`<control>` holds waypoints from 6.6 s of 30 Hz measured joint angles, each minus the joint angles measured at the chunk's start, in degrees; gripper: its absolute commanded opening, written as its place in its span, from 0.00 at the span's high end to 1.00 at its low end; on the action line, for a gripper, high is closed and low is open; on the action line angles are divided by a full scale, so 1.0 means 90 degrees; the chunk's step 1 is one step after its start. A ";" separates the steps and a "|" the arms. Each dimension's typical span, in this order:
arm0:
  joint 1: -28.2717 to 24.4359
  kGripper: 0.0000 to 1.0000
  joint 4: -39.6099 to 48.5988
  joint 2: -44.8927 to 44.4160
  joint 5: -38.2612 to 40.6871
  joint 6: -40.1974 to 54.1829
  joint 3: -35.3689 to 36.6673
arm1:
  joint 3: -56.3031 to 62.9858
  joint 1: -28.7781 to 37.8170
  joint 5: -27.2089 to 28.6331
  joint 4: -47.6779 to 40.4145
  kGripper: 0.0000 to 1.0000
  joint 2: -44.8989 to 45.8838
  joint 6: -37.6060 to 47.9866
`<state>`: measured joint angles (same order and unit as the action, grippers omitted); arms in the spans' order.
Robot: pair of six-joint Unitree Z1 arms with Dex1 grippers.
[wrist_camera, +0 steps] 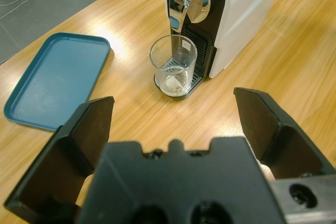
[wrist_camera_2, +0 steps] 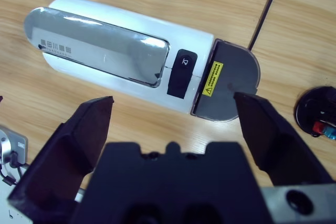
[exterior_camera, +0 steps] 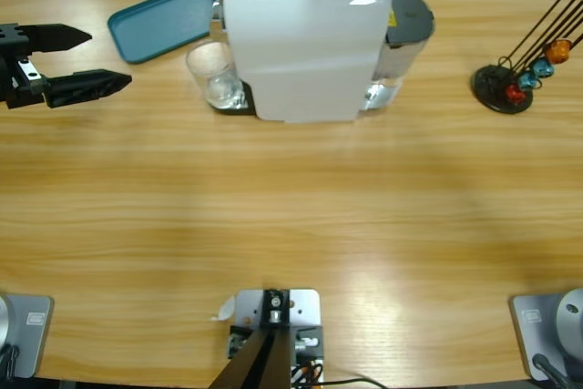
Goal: Pour coffee
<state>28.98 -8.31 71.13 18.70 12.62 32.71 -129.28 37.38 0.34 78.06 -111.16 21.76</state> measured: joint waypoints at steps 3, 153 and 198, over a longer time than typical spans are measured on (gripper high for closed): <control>0.0000 0.00 0.0000 0.0000 0.0000 0.0000 0.0000 | 0.0083 0.0000 0.0007 0.0000 0.00 0.0047 0.0000; -0.0138 0.00 -0.1633 0.1520 0.1089 0.0966 -0.0327 | 1.0514 0.0445 -0.0169 -0.7168 0.00 0.5547 -0.1887; -0.0228 0.19 -0.4499 0.4330 0.1953 0.1143 0.0003 | 1.0514 0.0445 -0.0233 -0.7169 0.00 0.5068 -0.1959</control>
<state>26.93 -48.81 110.10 36.28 22.91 32.74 -34.66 41.39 -1.76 13.54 -65.55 4.13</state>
